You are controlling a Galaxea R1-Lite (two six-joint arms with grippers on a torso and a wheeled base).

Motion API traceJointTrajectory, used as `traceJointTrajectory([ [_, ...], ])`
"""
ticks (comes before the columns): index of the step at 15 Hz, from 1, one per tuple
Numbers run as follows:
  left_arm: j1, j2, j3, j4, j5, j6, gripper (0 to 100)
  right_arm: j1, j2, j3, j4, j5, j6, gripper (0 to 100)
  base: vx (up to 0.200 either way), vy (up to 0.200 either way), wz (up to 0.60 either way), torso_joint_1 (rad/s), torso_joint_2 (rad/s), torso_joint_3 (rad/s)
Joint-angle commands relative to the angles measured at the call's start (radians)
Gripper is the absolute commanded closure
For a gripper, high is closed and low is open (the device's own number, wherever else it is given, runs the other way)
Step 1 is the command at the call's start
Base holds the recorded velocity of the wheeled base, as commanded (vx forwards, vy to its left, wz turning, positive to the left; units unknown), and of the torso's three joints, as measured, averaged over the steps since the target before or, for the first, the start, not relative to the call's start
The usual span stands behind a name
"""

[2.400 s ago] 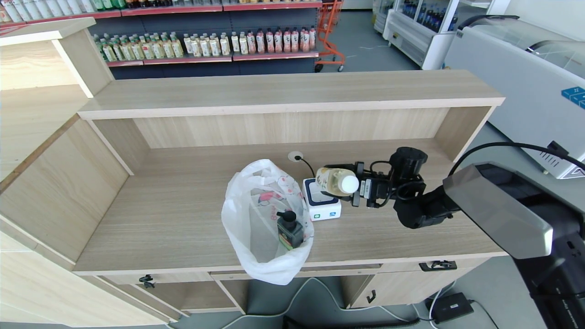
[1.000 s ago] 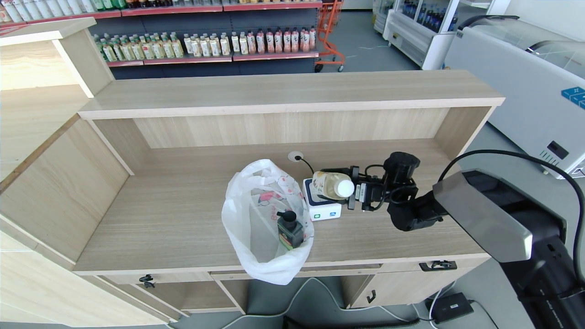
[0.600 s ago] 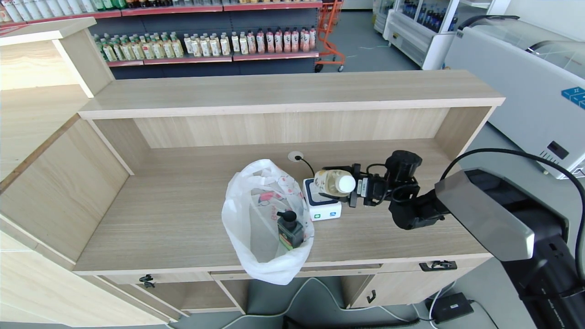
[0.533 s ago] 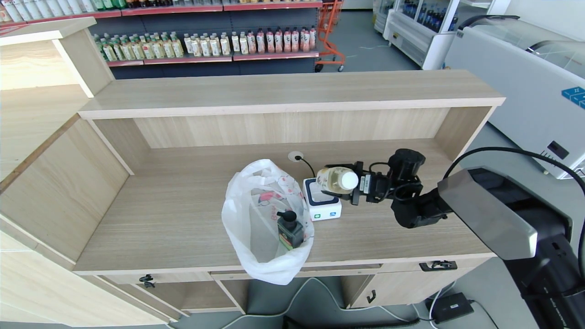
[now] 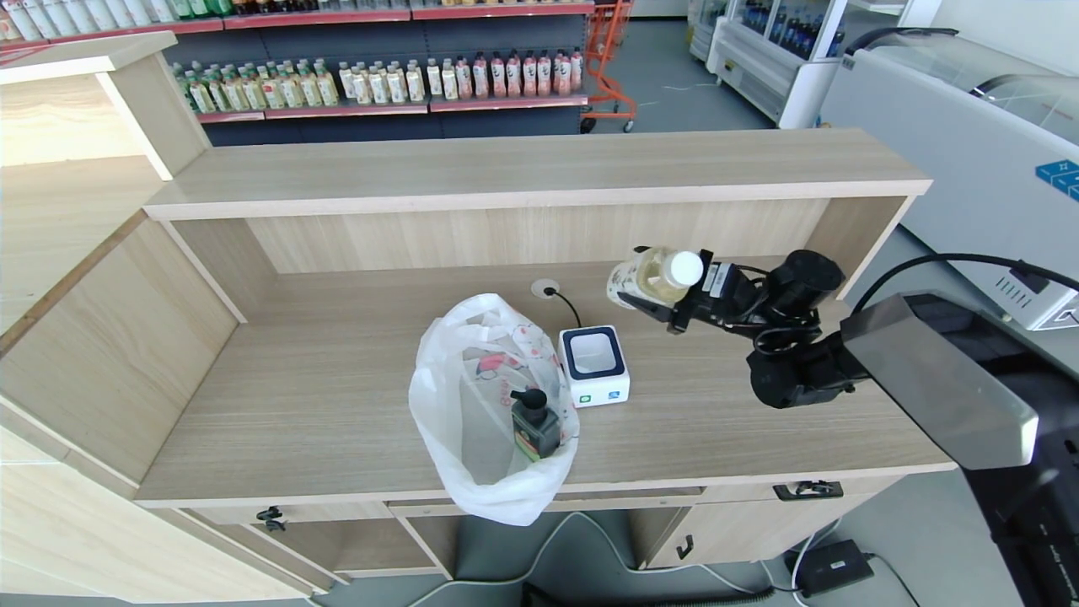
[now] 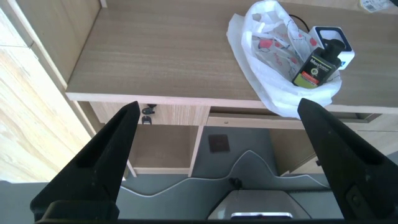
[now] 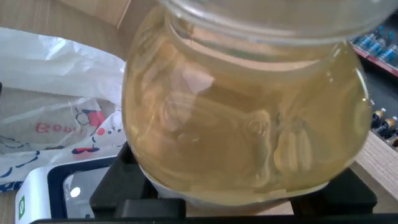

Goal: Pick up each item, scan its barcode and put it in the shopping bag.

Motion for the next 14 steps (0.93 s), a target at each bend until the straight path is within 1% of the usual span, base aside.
traceJointTrajectory([
  [1,0.000,0.000,0.000,0.000,0.000,-0.001,0,-0.004,-0.049,0.050,-0.025,-0.060,0.048,100,0.000,0.000,0.00,0.000,0.00,0.000],
  [3,0.000,0.000,0.000,0.000,0.000,-0.001,0,-0.024,-0.095,0.116,-0.019,-0.104,0.074,100,0.000,0.000,0.00,0.000,0.00,0.000],
  [5,0.000,0.000,0.000,0.000,0.000,-0.001,0,-0.056,-0.169,0.236,-0.016,-0.144,0.092,100,0.000,0.000,0.00,0.000,0.00,0.000],
  [7,0.000,0.000,0.000,0.000,0.000,-0.001,0,-0.072,-0.250,0.340,-0.011,-0.236,0.150,100,0.000,0.000,0.00,0.000,0.00,0.000],
  [9,0.000,0.000,0.000,0.000,0.000,-0.001,0,-0.092,-0.374,0.481,0.010,-0.416,0.284,100,0.000,0.000,0.00,0.000,0.00,0.000],
  [10,0.000,0.000,0.000,0.000,0.000,-0.001,0,-0.099,-0.445,0.547,0.061,-0.494,0.327,100,0.000,0.000,0.00,0.000,0.00,0.000],
  [11,0.000,0.000,0.000,0.000,0.000,-0.001,0,-0.118,-0.508,0.607,0.118,-0.542,0.338,100,0.000,0.000,0.00,0.000,0.00,0.000],
  [12,0.000,0.000,0.000,0.000,0.000,-0.001,0,-0.128,-0.535,0.638,0.142,-0.554,0.338,100,0.000,0.000,0.00,0.000,0.00,0.000],
  [13,0.000,0.000,0.000,0.000,0.000,-0.001,0,-0.164,-0.629,0.765,0.177,-0.586,0.330,100,0.000,0.000,0.00,0.000,0.00,0.000],
  [14,0.000,0.000,0.000,0.000,0.000,-0.001,0,-0.177,-0.649,0.805,0.174,-0.589,0.324,100,0.000,0.000,0.00,0.000,0.00,0.000],
])
